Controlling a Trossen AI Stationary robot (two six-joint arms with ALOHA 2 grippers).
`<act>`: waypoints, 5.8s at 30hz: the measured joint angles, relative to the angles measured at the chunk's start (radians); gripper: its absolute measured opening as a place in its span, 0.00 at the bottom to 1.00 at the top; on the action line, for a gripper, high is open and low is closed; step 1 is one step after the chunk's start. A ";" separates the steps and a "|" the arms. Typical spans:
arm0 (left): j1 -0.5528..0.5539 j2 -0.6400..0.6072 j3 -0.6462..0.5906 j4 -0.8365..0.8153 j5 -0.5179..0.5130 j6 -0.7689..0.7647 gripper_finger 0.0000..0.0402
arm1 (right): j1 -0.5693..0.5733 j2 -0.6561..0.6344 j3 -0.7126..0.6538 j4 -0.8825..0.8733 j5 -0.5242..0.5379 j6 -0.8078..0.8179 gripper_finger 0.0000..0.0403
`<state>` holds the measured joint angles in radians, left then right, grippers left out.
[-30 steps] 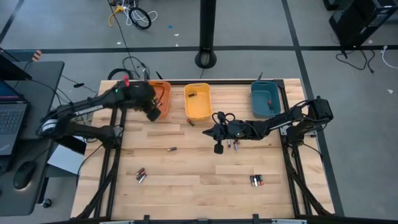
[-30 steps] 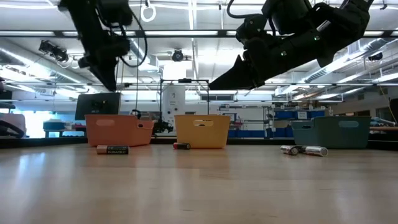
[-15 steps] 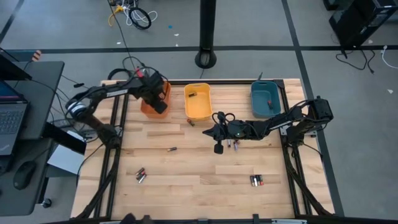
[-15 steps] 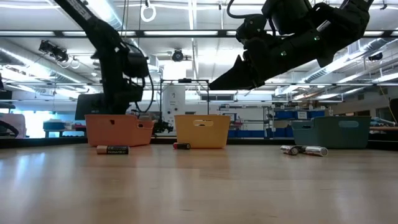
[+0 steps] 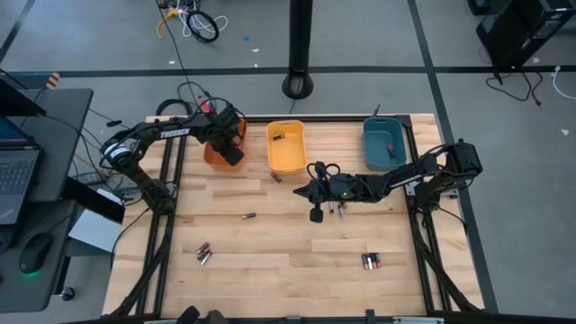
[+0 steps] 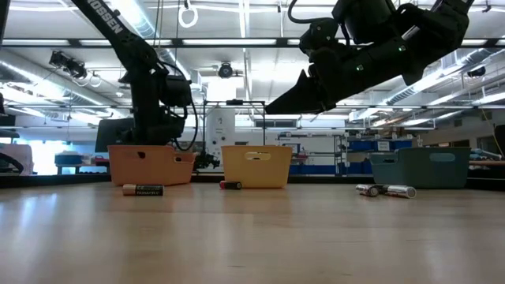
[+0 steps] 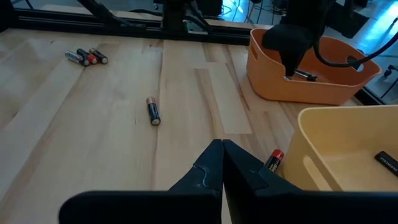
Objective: Sort batteries
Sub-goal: Put the silver battery into the orange bin, then put the orange battery into the blue bin
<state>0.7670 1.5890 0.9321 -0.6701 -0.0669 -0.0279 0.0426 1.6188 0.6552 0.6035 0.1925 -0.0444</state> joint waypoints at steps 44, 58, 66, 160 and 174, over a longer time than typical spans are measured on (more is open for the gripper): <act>-0.424 -0.663 -0.396 0.833 -0.103 0.083 0.02 | 0.017 -0.042 0.000 -0.257 0.094 0.192 0.04; -0.555 -0.666 -0.639 1.300 -0.103 0.235 0.02 | 0.020 -0.212 0.000 -0.525 0.087 0.429 0.06; -0.556 -0.666 -0.755 1.504 -0.104 0.285 0.02 | 0.003 -0.067 0.000 -0.294 0.068 0.504 0.10; -0.558 -0.666 -0.774 1.459 -0.064 0.252 0.02 | -0.323 -0.215 0.451 -1.687 0.477 0.818 0.16; -0.558 -0.666 -0.774 1.455 -0.064 0.254 0.02 | -0.701 -0.214 0.172 -1.411 0.260 0.722 0.16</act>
<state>0.2092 0.9234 0.1585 0.7849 -0.1314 0.2263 -0.6584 1.4044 0.8276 -0.8079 0.4524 0.6773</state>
